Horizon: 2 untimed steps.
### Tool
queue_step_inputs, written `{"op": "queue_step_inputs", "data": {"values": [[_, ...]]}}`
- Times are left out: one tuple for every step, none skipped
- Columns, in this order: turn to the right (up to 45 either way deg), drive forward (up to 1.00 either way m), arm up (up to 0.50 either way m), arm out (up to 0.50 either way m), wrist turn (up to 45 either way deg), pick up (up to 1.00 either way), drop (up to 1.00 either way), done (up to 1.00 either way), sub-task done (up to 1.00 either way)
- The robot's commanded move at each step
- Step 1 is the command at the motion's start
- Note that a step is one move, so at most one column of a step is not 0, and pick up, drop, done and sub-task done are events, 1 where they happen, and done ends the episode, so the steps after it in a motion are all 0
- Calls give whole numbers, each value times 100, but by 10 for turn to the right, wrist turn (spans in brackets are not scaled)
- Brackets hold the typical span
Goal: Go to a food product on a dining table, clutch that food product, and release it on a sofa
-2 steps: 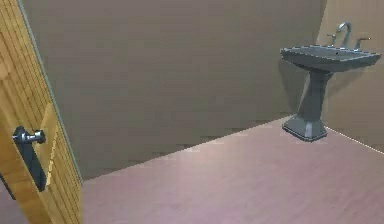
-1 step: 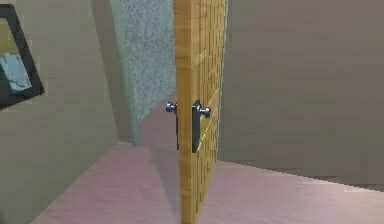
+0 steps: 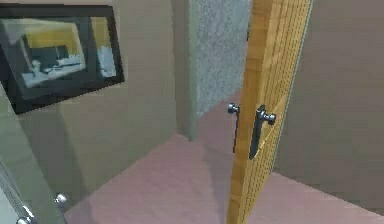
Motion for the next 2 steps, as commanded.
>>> {"op": "queue_step_inputs", "data": {"values": [[0, 80, 0, 0, 0, 0, 0, 0, 0], [210, 0, 0, 0, 0, 0, 0, 0, 0]]}}
